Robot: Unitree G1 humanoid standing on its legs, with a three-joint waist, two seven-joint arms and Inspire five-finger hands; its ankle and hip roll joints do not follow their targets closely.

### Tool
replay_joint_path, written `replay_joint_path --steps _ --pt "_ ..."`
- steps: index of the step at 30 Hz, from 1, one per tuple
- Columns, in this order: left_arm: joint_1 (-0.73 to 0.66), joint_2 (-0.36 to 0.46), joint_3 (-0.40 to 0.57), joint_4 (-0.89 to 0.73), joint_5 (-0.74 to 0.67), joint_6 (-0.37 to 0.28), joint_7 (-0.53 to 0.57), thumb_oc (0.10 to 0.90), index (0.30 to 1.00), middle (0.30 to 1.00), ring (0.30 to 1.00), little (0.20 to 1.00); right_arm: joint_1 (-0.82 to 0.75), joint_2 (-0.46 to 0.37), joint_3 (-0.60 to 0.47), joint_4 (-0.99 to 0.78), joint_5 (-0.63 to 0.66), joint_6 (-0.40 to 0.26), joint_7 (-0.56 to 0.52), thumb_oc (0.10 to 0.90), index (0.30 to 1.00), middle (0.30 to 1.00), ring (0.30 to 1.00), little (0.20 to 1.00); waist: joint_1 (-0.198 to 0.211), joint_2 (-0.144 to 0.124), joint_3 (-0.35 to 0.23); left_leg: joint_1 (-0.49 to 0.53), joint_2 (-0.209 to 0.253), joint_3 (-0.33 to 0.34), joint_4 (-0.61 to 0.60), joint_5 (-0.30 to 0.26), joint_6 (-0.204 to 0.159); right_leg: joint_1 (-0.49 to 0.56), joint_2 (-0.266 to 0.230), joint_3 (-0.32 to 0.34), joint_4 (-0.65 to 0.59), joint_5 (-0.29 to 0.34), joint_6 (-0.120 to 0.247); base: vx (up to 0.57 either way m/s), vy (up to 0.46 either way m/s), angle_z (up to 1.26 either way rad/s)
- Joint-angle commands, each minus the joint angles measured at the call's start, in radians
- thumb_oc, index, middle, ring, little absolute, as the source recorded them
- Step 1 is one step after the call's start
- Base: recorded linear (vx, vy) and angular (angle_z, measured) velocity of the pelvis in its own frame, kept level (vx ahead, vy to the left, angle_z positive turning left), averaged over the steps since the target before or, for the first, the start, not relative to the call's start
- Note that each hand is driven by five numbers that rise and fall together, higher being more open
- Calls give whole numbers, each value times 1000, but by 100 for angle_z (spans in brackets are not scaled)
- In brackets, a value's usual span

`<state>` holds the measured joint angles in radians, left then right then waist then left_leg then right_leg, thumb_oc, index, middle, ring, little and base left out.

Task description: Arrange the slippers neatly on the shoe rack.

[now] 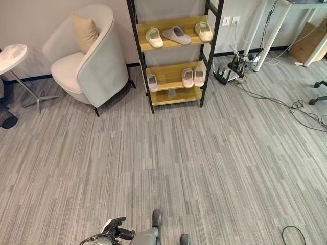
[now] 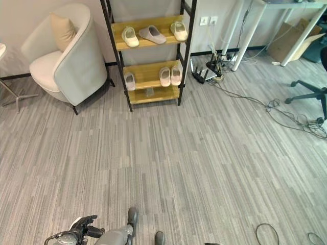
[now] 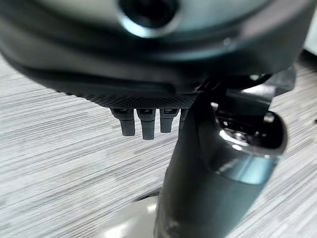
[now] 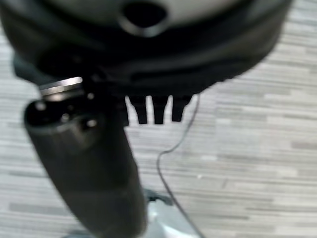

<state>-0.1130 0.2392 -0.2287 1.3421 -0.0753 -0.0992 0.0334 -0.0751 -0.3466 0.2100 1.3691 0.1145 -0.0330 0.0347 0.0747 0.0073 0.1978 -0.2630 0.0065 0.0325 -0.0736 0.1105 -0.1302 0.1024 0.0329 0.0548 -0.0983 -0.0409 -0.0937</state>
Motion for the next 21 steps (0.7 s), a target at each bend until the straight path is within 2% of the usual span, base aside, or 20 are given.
replay_joint_path --steps 1,2,4,5,6,7,8,9,10,11,12,14,15,16,17,18,21 --pt "19 19 28 0 14 5 9 800 900 900 900 900 37 -17 28 -28 -14 -10 -17 800 900 900 900 900 20 -51 -53 -90 -11 64 126 2 94 140 -14 -18 54 -166 141 521 164 -44" --pt "25 28 48 7 8 7 13 800 900 900 900 900 36 5 28 -30 -13 -7 -19 800 900 900 900 900 24 -77 -78 -120 -21 73 189 18 113 138 -34 -21 103 -169 153 463 128 -44" --pt "23 32 55 7 5 7 11 800 900 900 900 900 31 11 27 -32 -12 -6 -17 800 900 900 900 900 28 -89 -82 -115 -23 73 217 5 120 124 -41 -25 144 -165 163 366 98 -25" --pt "23 37 63 5 -2 5 11 800 900 900 900 900 31 19 27 -34 -10 -7 -14 800 900 900 900 900 36 -101 -93 -102 -29 69 226 -17 131 108 -48 -23 196 -152 182 426 166 -19" --pt "8 42 60 -8 -10 2 15 800 900 900 900 900 22 36 30 -49 -14 -9 -8 800 900 900 900 900 31 -118 -89 -79 -41 72 241 -62 155 28 -78 -37 392 4 267 517 224 -23" --pt "-6 43 52 -24 -10 2 20 800 900 900 900 900 19 41 37 -59 -20 -9 -9 800 900 900 900 900 18 -110 -76 -45 -43 67 237 -83 167 -15 -96 -56 487 71 301 491 248 -14" --pt "-16 42 41 -41 -6 -2 32 800 900 900 900 900 10 45 46 -76 -24 -10 -14 800 900 900 900 900 7 -93 -67 -15 -39 64 231 -96 178 -49 -101 -72 577 149 316 372 204 -7" --pt "-26 42 29 -55 -3 -2 39 800 900 900 900 900 2 47 49 -93 -32 -12 -16 800 900 900 900 900 -6 -71 -58 30 -33 53 217 -109 189 -97 -110 -96 663 175 309 459 227 19" --pt "-38 45 19 -69 -4 -5 44 800 900 900 900 900 -5 49 51 -108 -36 -16 -21 800 900 900 900 900 -20 -51 -47 86 -29 41 189 -122 197 -151 -128 -133 730 173 292 322 154 36" --pt "-39 44 19 -69 -4 -5 44 800 900 900 900 900 -5 48 51 -108 -36 -16 -21 800 900 900 900 900 -20 -49 -48 85 -27 40 188 -121 196 -152 -126 -134 728 175 291 505 169 52" --pt "-51 45 6 -90 5 -11 53 800 900 900 900 900 -8 47 53 -129 -41 -24 -29 800 900 900 900 900 -47 -24 -30 175 -34 15 152 -149 198 -229 -146 -191 716 108 261 516 106 41" --pt "-58 45 -5 -107 16 -15 56 800 900 900 900 900 -3 46 60 -136 -50 -26 -30 800 900 900 900 900 -74 -13 -24 244 -44 -14 133 -179 190 -275 -128 -222 604 30 237 495 57 42" --pt "-58 45 -4 -107 16 -15 56 800 900 900 900 900 -3 46 60 -136 -50 -26 -30 800 900 900 900 900 -74 -13 -23 245 -44 -14 133 -178 190 -274 -128 -223 604 30 237 484 -64 56" --pt "-70 43 -27 -112 37 -17 55 800 900 900 900 900 7 42 64 -128 -52 -24 -27 800 900 900 900 900 -110 -23 -15 314 -69 -60 126 -218 181 -325 -85 -188 445 23 230 507 -97 47" --pt "-73 43 -33 -109 44 -20 53 800 900 900 900 900 13 39 65 -121 -50 -22 -26 800 900 900 900 900 -124 -30 -13 348 -76 -83 115 -235 175 -336 -71 -162 355 31 231 675 -140 70" --pt "-74 39 -36 -100 53 -23 50 800 900 900 900 900 20 41 61 -111 -49 -16 -23 800 900 900 900 900 -140 -39 -18 376 -85 -101 102 -255 169 -362 -73 -137 265 50 238 515 -121 74" --pt "-52 21 -30 -54 67 -23 41 800 900 900 900 900 44 40 46 -76 -58 -2 -13 800 900 900 900 900 -181 -18 -32 473 -62 -149 95 -311 142 -413 -104 -132 114 123 252 625 -164 93"
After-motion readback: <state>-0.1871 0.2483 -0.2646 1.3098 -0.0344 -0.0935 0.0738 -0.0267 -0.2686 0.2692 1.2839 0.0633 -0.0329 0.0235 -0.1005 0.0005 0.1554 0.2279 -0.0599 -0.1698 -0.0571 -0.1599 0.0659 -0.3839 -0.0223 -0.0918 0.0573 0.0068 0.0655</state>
